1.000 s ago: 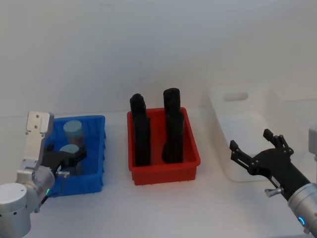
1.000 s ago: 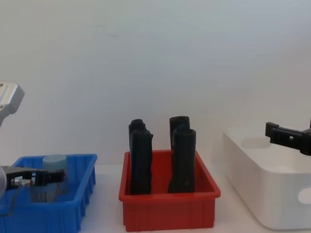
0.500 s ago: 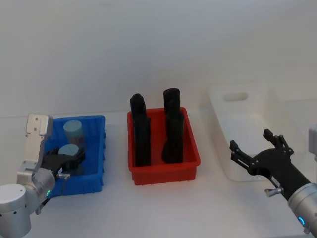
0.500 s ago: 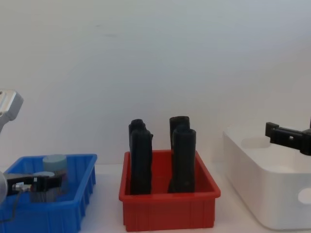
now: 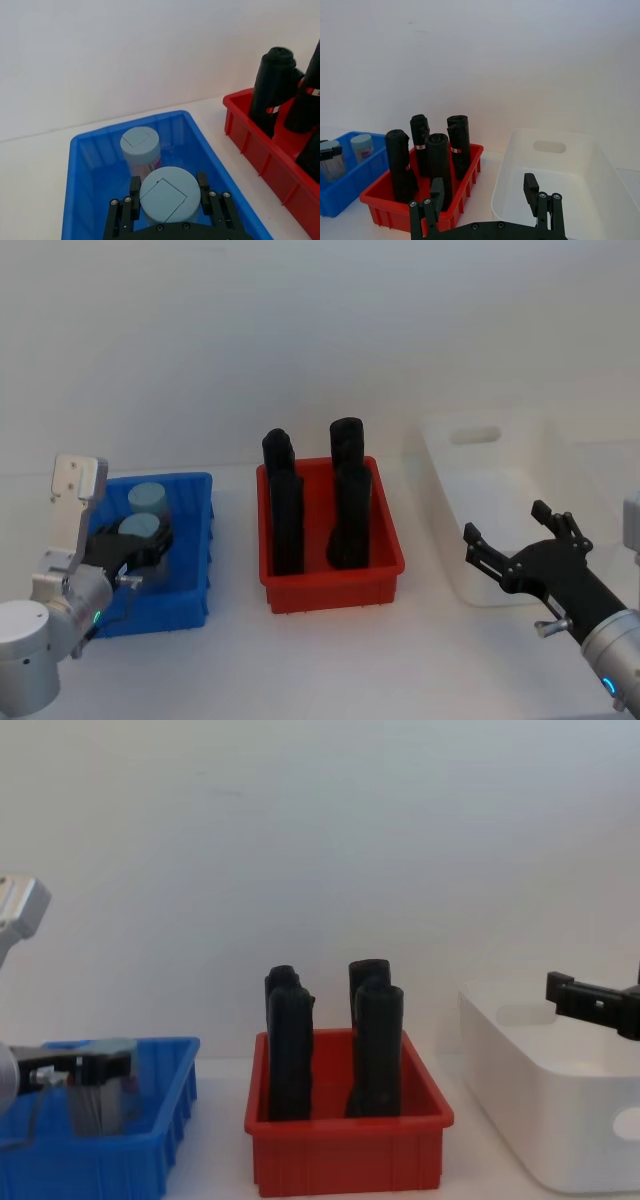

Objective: Pick the cotton swabs from the blue box and place them into the white box.

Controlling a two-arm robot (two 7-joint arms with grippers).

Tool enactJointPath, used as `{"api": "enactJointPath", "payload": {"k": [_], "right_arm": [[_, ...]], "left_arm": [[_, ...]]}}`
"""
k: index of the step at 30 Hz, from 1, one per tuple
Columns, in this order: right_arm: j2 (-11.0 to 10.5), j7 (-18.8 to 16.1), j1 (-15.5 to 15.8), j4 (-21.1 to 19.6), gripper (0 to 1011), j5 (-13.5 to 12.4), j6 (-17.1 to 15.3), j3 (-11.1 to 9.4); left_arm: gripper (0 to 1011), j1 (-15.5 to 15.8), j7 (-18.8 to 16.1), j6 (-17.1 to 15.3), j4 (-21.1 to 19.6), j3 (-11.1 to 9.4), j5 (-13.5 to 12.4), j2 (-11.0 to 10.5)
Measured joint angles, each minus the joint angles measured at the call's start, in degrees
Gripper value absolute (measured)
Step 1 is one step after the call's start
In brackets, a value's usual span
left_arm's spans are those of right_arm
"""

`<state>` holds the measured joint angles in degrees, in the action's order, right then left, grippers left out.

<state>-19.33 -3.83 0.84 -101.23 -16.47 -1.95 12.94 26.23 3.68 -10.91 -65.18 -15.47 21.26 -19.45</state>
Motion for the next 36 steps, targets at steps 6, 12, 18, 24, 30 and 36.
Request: {"api": "enactJointPath", "payload": {"k": [6, 12, 18, 24, 30, 36], "right_arm": [[0.0, 0.0, 0.0, 0.0, 1002, 0.0, 0.0, 0.0], [0.0, 0.0, 0.0, 0.0, 1002, 0.0, 0.0, 0.0], [0.0, 0.0, 0.0, 0.0, 1002, 0.0, 0.0, 0.0], [0.0, 0.0, 0.0, 0.0, 1002, 0.0, 0.0, 0.0], [0.0, 0.0, 0.0, 0.0, 1002, 0.0, 0.0, 0.0], [0.0, 0.0, 0.0, 0.0, 1002, 0.0, 0.0, 0.0]], "left_arm": [[670, -0.8, 0.5, -1.2, -4.5, 0.3, -1.3, -0.8], [670, -1.4, 2.4, -3.2, -9.1, 0.4, -2.6, -1.6], [670, -1.7, 5.3, -5.7, -13.2, 0.6, -3.4, -2.3], [670, -1.7, 8.7, -7.8, -16.3, 0.8, -3.4, -2.9], [670, -1.2, 13.0, -10.0, -18.8, 0.8, -2.9, -3.2], [670, -0.3, 17.9, -11.9, -20.4, 0.8, -1.7, -3.3]]}}
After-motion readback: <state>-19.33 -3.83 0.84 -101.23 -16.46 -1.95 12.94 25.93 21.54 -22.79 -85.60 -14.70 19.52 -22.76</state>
